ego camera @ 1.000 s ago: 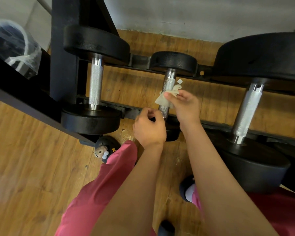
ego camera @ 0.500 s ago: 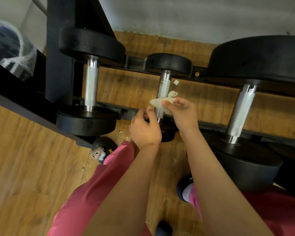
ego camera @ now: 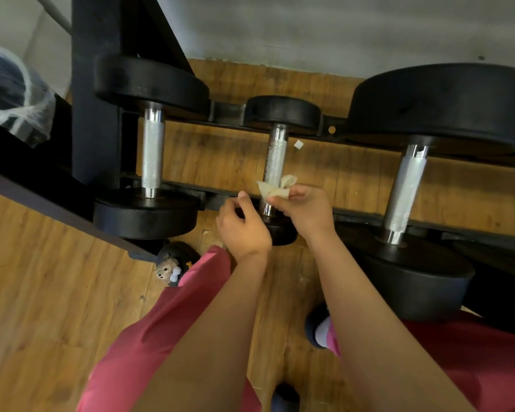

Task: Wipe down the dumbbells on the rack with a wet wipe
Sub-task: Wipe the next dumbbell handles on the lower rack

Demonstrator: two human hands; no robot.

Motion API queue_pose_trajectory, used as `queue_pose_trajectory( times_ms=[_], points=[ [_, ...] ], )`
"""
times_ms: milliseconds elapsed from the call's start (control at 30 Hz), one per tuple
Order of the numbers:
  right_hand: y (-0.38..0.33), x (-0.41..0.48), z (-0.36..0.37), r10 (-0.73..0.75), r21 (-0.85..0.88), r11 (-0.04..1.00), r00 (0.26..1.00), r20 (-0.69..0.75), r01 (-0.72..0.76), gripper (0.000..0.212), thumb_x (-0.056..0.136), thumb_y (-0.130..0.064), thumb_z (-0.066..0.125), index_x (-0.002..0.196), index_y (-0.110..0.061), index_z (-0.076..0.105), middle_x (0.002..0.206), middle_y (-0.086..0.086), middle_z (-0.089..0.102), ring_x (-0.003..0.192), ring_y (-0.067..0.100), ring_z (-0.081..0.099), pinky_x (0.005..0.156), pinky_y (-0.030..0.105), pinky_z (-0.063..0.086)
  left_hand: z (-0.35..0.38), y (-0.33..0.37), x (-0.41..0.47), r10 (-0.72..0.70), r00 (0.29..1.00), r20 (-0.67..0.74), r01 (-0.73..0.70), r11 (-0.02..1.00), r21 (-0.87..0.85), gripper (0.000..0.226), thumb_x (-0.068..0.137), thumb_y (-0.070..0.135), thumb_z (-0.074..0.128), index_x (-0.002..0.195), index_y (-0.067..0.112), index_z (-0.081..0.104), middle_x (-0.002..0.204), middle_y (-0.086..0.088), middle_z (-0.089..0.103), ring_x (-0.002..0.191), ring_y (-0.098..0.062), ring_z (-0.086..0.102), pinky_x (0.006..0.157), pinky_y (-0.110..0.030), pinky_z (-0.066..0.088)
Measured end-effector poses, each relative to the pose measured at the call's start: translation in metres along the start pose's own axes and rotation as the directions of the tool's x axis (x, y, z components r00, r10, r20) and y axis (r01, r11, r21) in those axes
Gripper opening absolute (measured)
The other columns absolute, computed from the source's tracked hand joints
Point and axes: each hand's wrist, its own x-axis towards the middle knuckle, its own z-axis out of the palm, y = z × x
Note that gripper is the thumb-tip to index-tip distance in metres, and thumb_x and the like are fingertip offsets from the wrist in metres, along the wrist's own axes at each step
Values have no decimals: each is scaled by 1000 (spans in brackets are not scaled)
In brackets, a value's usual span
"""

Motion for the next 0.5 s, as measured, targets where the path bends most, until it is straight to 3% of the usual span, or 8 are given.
queue_pose_trajectory(
  times_ms=[200, 367, 500],
  points=[
    [-4, -5, 3, -7, -218, 976, 999, 35, 15, 20, 75, -27, 82, 86, -14, 72, 87, -1, 72, 82, 11, 66, 76, 29, 54, -3, 2, 0, 49, 998, 26, -50, 998, 45, 58, 88, 55, 28, 88, 11, 66, 91, -2, 66, 98, -24, 56, 85, -40, 43],
    [-3, -10, -1, -6, -232, 973, 1000, -21, 1, 29, 74, -23, 84, 59, -18, 59, 68, 0, 66, 65, 13, 61, 60, 26, 49, -3, 4, -3, 40, 999, 30, -42, 997, 58, 55, 89, 52, 29, 88, 11, 67, 92, -1, 66, 99, -21, 52, 84, -37, 41],
    [-8, -10, 1, 18, -286, 958, 999, 48, -3, 23, 74, -27, 83, 79, -11, 68, 78, -1, 66, 75, 13, 62, 72, 29, 51, -3, 5, -3, 20, 999, 34, -22, 999, 43, 52, 93, 48, 32, 89, 9, 66, 89, 3, 61, 100, -21, 51, 82, -35, 38]
  ],
)
